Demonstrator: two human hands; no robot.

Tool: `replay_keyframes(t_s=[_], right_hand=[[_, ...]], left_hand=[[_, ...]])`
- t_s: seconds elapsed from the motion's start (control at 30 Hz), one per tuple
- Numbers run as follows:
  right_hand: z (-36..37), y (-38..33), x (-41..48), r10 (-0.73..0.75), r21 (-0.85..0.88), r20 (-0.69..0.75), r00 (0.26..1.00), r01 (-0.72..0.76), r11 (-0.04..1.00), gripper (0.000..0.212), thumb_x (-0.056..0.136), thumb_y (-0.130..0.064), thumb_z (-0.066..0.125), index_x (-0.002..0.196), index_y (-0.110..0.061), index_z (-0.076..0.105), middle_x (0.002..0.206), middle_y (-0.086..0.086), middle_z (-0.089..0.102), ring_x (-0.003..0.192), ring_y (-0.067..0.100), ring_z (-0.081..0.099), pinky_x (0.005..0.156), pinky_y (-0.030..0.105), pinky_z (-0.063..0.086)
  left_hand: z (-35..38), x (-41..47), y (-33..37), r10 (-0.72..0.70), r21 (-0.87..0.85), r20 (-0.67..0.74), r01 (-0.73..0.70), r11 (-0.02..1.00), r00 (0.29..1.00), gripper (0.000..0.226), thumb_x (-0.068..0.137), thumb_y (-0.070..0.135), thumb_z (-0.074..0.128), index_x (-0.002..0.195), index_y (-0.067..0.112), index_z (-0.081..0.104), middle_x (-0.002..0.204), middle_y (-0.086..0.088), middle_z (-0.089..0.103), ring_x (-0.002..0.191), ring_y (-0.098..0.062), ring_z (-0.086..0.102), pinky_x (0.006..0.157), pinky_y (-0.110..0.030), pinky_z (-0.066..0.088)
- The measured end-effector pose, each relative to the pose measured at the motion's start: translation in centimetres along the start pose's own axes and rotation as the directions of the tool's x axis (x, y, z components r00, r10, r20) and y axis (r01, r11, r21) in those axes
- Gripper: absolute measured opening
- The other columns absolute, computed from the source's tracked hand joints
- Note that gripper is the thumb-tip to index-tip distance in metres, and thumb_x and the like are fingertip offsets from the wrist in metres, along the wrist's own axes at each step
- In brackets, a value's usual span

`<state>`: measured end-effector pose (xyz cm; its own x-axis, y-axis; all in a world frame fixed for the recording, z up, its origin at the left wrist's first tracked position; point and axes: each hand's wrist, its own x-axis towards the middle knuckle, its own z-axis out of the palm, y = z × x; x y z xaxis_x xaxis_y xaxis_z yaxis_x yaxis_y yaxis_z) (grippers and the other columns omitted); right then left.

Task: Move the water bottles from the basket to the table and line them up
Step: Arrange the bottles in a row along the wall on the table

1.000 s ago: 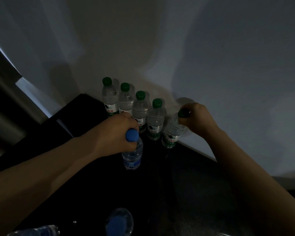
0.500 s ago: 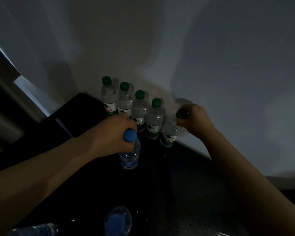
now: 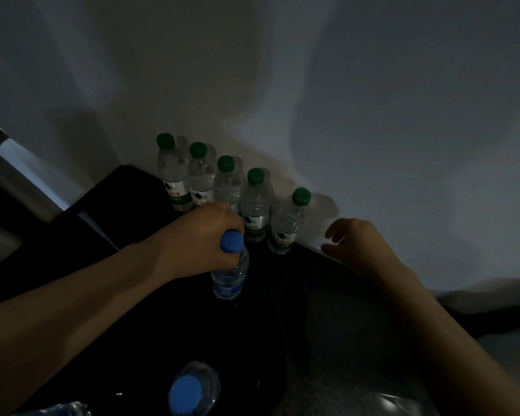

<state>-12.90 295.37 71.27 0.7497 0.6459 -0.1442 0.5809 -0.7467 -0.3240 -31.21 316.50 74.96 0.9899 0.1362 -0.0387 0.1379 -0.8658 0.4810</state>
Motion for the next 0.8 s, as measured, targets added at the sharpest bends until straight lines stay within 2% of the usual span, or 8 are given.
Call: replay_keyframes(t_s=[0.1, 0.2, 0.27, 0.37, 0.5, 0.67, 0.8], right_hand=[[0.3, 1.3, -1.6, 0.049, -0.041, 0.084, 0.995, -0.045, 0.998, 0.028, 0.083, -0.025, 0.070, 0.108, -0.012, 0.065, 0.111, 0.010, 0.066, 0.102, 0.025, 0.061, 0.090, 0.039, 0.050], [0.7, 2.6, -2.8, 0.071, -0.047, 0.147, 0.987, -0.065, 0.997, 0.027, 0.084, -0.023, 0.069, 0.107, -0.010, 0.064, 0.111, 0.011, 0.066, 0.103, 0.026, 0.060, 0.089, 0.037, 0.050], [1.0, 3.5, -3.6, 0.085, -0.040, 0.166, 0.982, -0.080, 0.996, 0.028, 0.084, -0.023, 0.069, 0.108, -0.010, 0.065, 0.111, 0.011, 0.066, 0.105, 0.025, 0.061, 0.089, 0.035, 0.049], [1.2, 4.7, -4.5, 0.108, -0.027, 0.168, 0.980, -0.105, 0.994, 0.028, 0.084, -0.023, 0.070, 0.109, -0.011, 0.065, 0.112, 0.010, 0.067, 0.105, 0.024, 0.061, 0.087, 0.030, 0.048], [1.3, 5.9, -5.3, 0.135, -0.009, 0.152, 0.979, -0.135, 0.991, 0.027, 0.083, -0.023, 0.071, 0.106, -0.010, 0.066, 0.109, 0.009, 0.068, 0.103, 0.024, 0.062, 0.085, 0.032, 0.050], [1.5, 6.9, -5.7, 0.167, 0.006, 0.151, 0.974, -0.170, 0.985, 0.027, 0.083, -0.024, 0.071, 0.107, -0.012, 0.065, 0.109, 0.007, 0.068, 0.101, 0.021, 0.062, 0.087, 0.035, 0.051], [1.5, 7.6, -5.7, 0.179, 0.028, 0.136, 0.974, -0.185, 0.982, 0.025, 0.083, -0.023, 0.070, 0.106, -0.014, 0.065, 0.107, 0.006, 0.067, 0.100, 0.019, 0.062, 0.087, 0.036, 0.052]], left_hand=[[0.6, 1.2, 1.2, 0.012, 0.000, 0.047, -0.012, 1.000, 0.999, 0.018, 0.071, 0.021, 0.070, 0.088, 0.019, 0.065, 0.085, 0.012, 0.046, 0.076, -0.003, 0.049, 0.068, -0.018, 0.037], [1.3, 2.6, 2.6, 0.051, 0.016, 0.075, -0.052, 0.998, 0.996, 0.018, 0.072, 0.024, 0.070, 0.089, 0.022, 0.064, 0.086, 0.012, 0.045, 0.076, -0.003, 0.047, 0.064, -0.013, 0.033], [1.9, 3.7, 3.9, 0.083, 0.019, 0.086, -0.085, 0.996, 0.993, 0.019, 0.071, 0.025, 0.070, 0.089, 0.021, 0.064, 0.087, 0.011, 0.045, 0.076, -0.004, 0.047, 0.065, -0.016, 0.035], [2.5, 5.6, 5.8, 0.135, 0.022, 0.105, -0.138, 0.990, 0.985, 0.019, 0.070, 0.023, 0.070, 0.087, 0.018, 0.064, 0.087, 0.008, 0.046, 0.074, -0.006, 0.049, 0.067, -0.021, 0.042], [3.2, 8.5, 8.1, 0.169, 0.038, 0.135, -0.175, 0.984, 0.976, 0.021, 0.069, 0.022, 0.070, 0.088, 0.013, 0.064, 0.092, -0.002, 0.053, 0.084, -0.019, 0.056, 0.078, -0.041, 0.051], [4.1, 12.0, 9.6, 0.188, 0.057, 0.138, -0.197, 0.979, 0.972, 0.023, 0.069, 0.024, 0.072, 0.091, 0.017, 0.065, 0.095, -0.003, 0.053, 0.091, -0.021, 0.057, 0.083, -0.041, 0.051], [4.5, 14.3, 9.8, 0.212, 0.046, 0.135, -0.220, 0.974, 0.968, 0.024, 0.068, 0.020, 0.074, 0.090, 0.016, 0.066, 0.093, -0.001, 0.053, 0.089, -0.020, 0.057, 0.082, -0.041, 0.051]])
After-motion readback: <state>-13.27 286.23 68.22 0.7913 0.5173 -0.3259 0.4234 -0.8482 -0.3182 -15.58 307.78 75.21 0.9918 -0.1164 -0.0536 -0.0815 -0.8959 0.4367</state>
